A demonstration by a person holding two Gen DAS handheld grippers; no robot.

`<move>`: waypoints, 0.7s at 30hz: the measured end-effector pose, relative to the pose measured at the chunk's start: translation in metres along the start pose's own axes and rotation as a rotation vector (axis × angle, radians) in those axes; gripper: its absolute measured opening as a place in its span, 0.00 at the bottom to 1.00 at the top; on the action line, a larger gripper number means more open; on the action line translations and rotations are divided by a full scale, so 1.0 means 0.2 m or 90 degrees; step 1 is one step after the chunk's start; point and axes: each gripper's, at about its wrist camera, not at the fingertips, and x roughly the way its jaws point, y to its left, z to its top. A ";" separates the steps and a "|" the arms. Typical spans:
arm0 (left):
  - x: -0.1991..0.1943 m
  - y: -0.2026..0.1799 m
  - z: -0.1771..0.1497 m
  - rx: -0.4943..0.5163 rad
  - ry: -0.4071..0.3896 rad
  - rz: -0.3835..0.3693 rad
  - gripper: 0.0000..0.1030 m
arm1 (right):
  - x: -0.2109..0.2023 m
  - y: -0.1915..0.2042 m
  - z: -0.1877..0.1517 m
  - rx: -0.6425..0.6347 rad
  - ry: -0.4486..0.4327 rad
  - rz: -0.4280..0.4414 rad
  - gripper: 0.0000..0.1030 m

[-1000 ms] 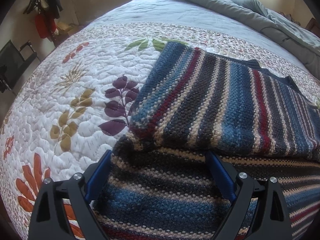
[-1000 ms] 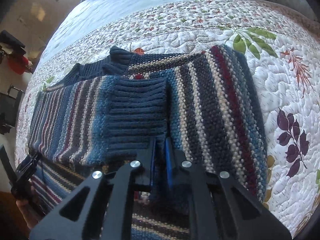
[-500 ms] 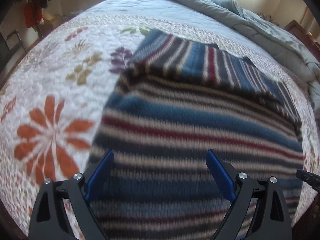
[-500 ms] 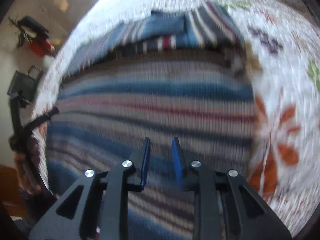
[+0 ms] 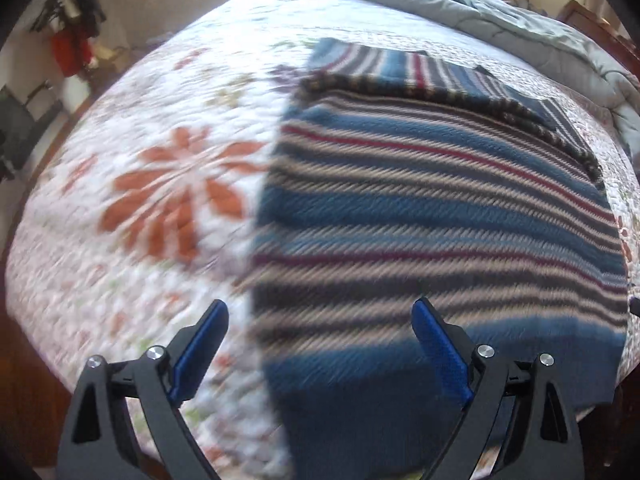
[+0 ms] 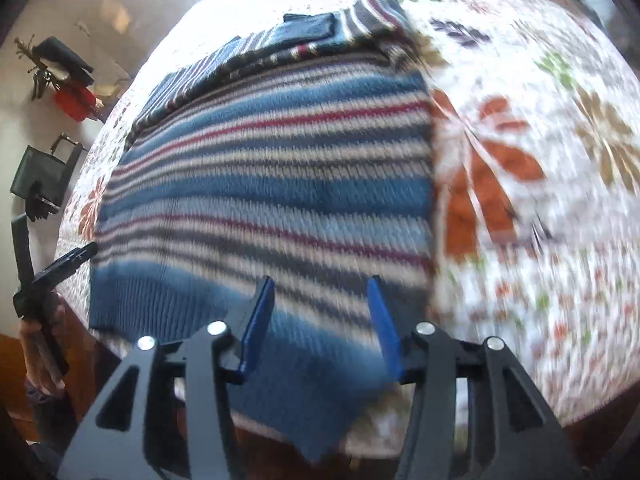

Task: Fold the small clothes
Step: 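Move both tools to the ribbed hem of the sweater, then grasp the ribbed hem with both tools and lift it toward the collar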

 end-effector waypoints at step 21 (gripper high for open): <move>0.04 -0.01 -0.31 -0.077 0.092 -0.139 0.74 | 0.07 -0.09 -0.42 0.070 0.042 0.039 0.57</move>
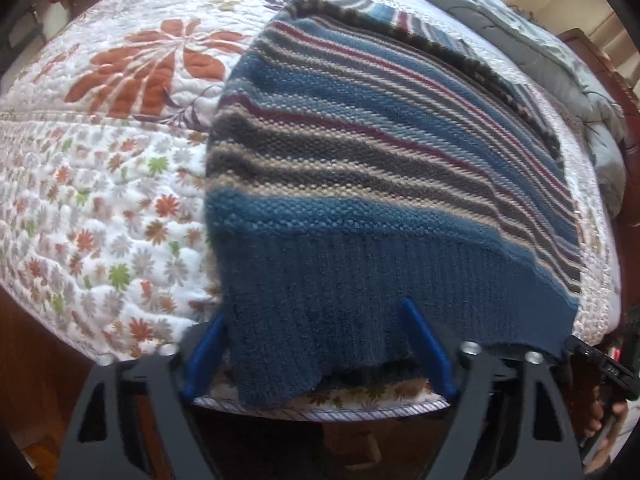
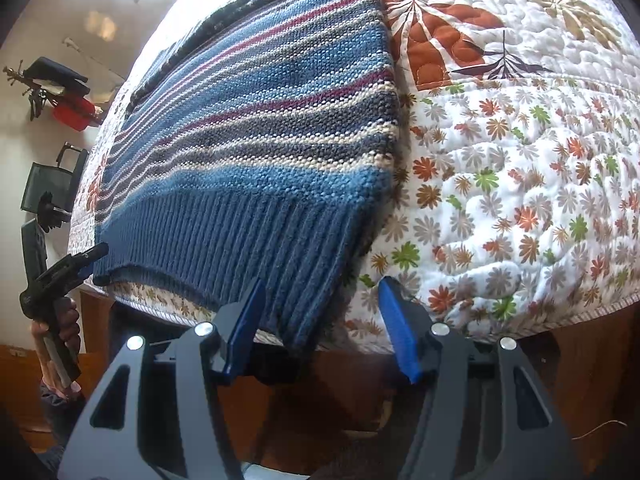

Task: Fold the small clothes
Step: 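Grasp the ribbed hem with both tools and lift it toward the collar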

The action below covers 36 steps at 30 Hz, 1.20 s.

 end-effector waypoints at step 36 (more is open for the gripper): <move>-0.12 0.03 0.68 -0.061 -0.111 -0.076 0.12 | -0.16 0.08 0.84 0.020 -0.079 0.154 0.08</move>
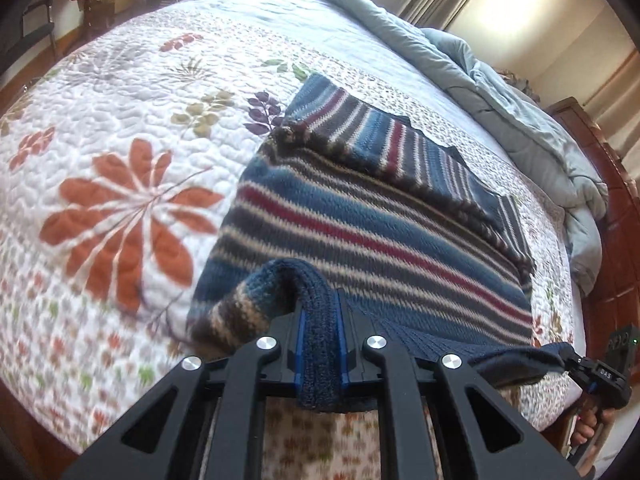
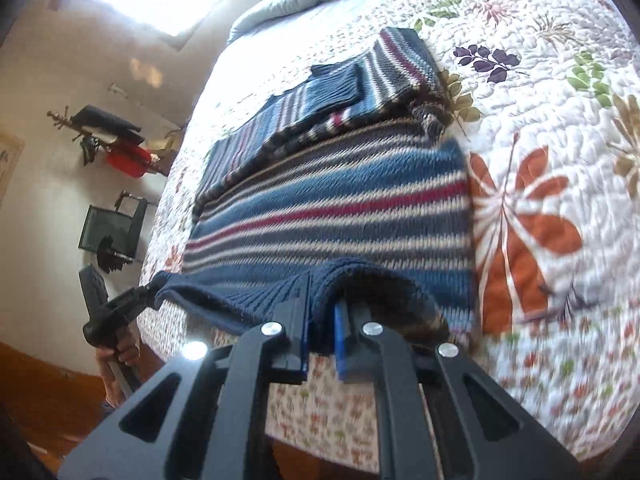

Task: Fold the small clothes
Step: 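Grasp the ribbed hem with both tools and lift it toward the collar, then lay the hem over the body and open both tools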

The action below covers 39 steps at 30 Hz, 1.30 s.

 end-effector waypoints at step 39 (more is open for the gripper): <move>0.35 -0.20 0.25 0.242 0.054 0.075 0.69 | 0.38 0.01 0.33 -0.186 0.109 -0.121 0.63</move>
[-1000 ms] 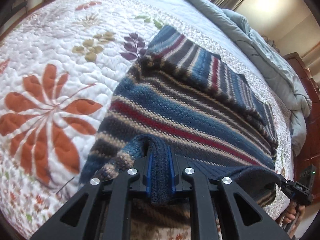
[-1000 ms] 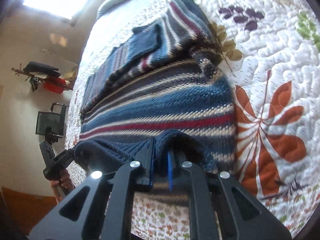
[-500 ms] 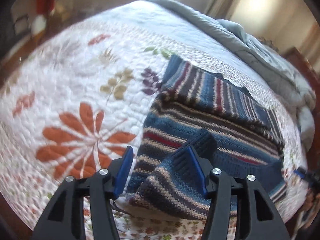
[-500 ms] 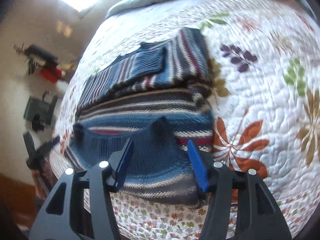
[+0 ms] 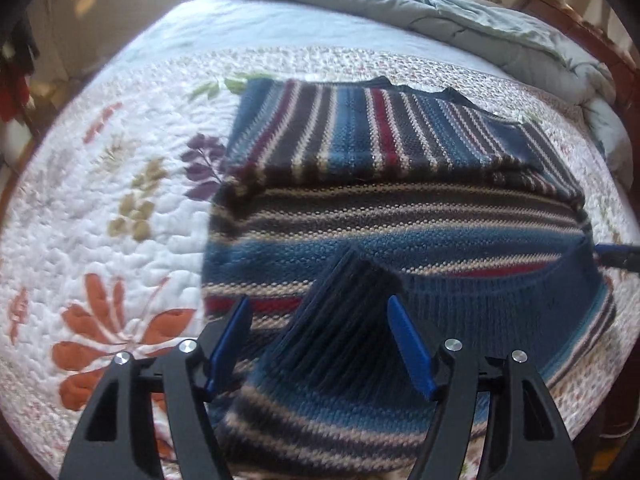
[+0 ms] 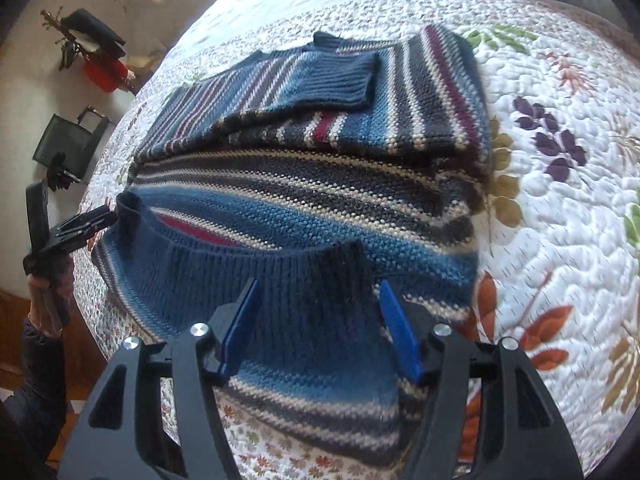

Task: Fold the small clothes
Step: 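Lay the hem over the body and open both tools, then grasp the folded hem edge with both tools and lift it over the body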

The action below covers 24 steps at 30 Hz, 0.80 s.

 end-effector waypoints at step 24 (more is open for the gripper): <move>-0.05 -0.04 -0.04 0.016 -0.024 -0.067 0.10 | -0.08 -0.01 -0.03 -0.018 -0.038 0.051 0.08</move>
